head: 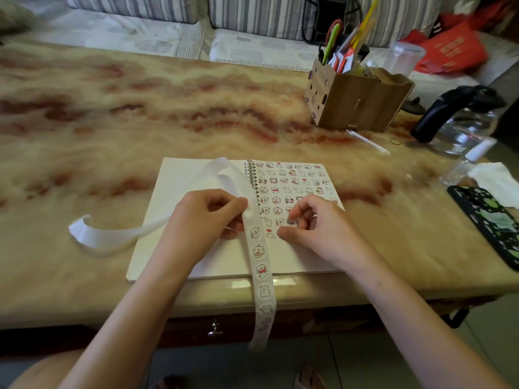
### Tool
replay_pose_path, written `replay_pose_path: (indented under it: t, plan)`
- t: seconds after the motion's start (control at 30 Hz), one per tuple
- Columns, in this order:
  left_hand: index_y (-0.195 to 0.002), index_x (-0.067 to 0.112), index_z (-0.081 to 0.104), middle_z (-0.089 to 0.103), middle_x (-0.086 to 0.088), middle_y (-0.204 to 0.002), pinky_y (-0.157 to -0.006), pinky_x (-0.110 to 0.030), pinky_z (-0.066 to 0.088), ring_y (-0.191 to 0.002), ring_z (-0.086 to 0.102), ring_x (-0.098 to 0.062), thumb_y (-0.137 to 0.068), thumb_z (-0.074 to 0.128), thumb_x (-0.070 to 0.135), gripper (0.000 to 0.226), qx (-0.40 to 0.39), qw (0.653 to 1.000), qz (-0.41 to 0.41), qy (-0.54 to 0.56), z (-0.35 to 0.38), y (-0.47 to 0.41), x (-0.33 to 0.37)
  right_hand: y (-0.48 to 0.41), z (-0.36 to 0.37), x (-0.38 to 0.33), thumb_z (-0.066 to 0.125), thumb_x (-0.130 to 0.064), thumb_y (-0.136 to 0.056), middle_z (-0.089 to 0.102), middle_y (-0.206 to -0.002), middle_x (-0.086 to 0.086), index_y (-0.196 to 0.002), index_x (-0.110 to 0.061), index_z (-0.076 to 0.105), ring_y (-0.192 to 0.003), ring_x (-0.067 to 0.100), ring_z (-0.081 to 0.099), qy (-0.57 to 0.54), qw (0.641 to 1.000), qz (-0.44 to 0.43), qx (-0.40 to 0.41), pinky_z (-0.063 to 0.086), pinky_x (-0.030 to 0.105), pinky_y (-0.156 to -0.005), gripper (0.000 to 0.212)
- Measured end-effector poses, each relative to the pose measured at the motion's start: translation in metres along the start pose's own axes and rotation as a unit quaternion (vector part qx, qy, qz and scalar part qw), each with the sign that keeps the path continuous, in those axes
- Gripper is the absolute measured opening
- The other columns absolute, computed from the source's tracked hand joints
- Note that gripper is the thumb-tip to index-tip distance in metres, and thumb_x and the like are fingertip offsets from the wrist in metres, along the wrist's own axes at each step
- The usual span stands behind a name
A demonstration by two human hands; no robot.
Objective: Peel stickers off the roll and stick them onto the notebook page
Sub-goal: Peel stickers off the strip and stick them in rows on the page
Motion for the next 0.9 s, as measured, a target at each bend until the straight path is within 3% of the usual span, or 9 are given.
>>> replay_pose_path:
  t: [0.17,0.33,0.43,0.57,0.67,0.73,0.9]
  plan:
    - [-0.076,0.007,0.07,0.072,-0.01,-0.071,-0.063,-0.029,0.058,-0.059,0.067,-0.011,-0.088,0.063,0.014,0.016,0.0,1.0,-0.001,0.004,-0.001,0.001,0.001,-0.002,-0.001,0.002,0.07,-0.009,-0.08,0.053,-0.063,-0.009,-0.078,-0.024,0.057,-0.052,0.001,0.045,-0.002,1.0,0.002,-0.006,0.041,0.029,-0.065,0.019]
    - [-0.082,0.003,0.07,0.073,-0.01,-0.075,-0.055,-0.024,0.056,-0.058,0.067,-0.01,-0.089,0.062,0.015,0.016,-0.006,0.999,0.023,0.023,0.001,0.004,0.01,0.009,-0.009,-0.016,0.065,-0.022,-0.088,0.065,-0.071,-0.003,-0.079,-0.021,0.061,-0.048,0.002,0.052,-0.067,0.997,-0.018,0.019,0.043,0.024,-0.057,0.009]
    - [-0.082,0.003,0.069,0.071,-0.006,-0.07,-0.053,-0.021,0.055,-0.055,0.065,-0.007,-0.088,0.062,0.014,0.015,0.0,0.999,0.041,0.033,0.001,0.005,0.015,0.02,-0.01,-0.041,0.062,-0.023,-0.09,0.071,-0.076,0.004,-0.082,-0.016,0.064,-0.055,0.003,0.061,-0.139,0.988,-0.065,0.018,0.045,0.02,-0.054,0.011]
    - [-0.08,0.005,0.069,0.069,-0.006,-0.067,-0.054,-0.022,0.056,-0.057,0.065,-0.008,-0.089,0.061,0.014,0.014,0.011,0.997,0.064,0.04,-0.001,0.005,0.019,0.028,0.002,-0.055,0.073,-0.017,-0.082,0.073,-0.078,0.004,-0.085,-0.02,0.067,-0.068,0.015,0.068,-0.201,0.976,-0.08,-0.011,0.053,0.035,-0.054,0.007]
    - [-0.08,0.004,0.069,0.069,-0.012,-0.07,-0.056,-0.022,0.056,-0.06,0.065,-0.011,-0.089,0.061,0.014,0.015,0.016,0.996,0.077,0.045,-0.001,0.006,0.022,0.028,0.006,-0.057,0.076,-0.006,-0.076,0.072,-0.075,0.003,-0.081,-0.02,0.069,-0.068,0.013,0.066,-0.229,0.97,-0.083,-0.012,0.053,0.027,-0.055,0.016]
    - [-0.08,0.005,0.069,0.069,-0.006,-0.066,-0.056,-0.022,0.057,-0.059,0.065,-0.01,-0.089,0.061,0.015,0.016,0.013,0.996,0.075,0.051,-0.001,0.006,0.023,0.028,0.006,-0.057,0.075,-0.001,-0.075,0.071,-0.072,0.001,-0.078,-0.018,0.07,-0.066,0.009,0.063,-0.243,0.966,-0.082,-0.002,0.051,0.02,-0.057,0.018]
    - [-0.073,0.005,0.068,0.068,-0.001,-0.058,-0.054,-0.021,0.055,-0.055,0.065,-0.009,-0.092,0.057,0.025,0.03,-0.02,0.996,0.039,0.077,0.008,0.006,0.018,0.027,0.0,-0.057,0.075,-0.002,-0.075,0.072,-0.072,-0.004,-0.078,-0.019,0.072,-0.066,0.006,0.064,-0.231,0.969,-0.088,0.022,0.051,0.018,-0.061,0.018]
Point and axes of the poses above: each hand's wrist, its own y-axis away from the middle knuckle, its own z-axis out of the palm, x = y × z, the point moved 10 cm from there along -y, towards the middle knuckle
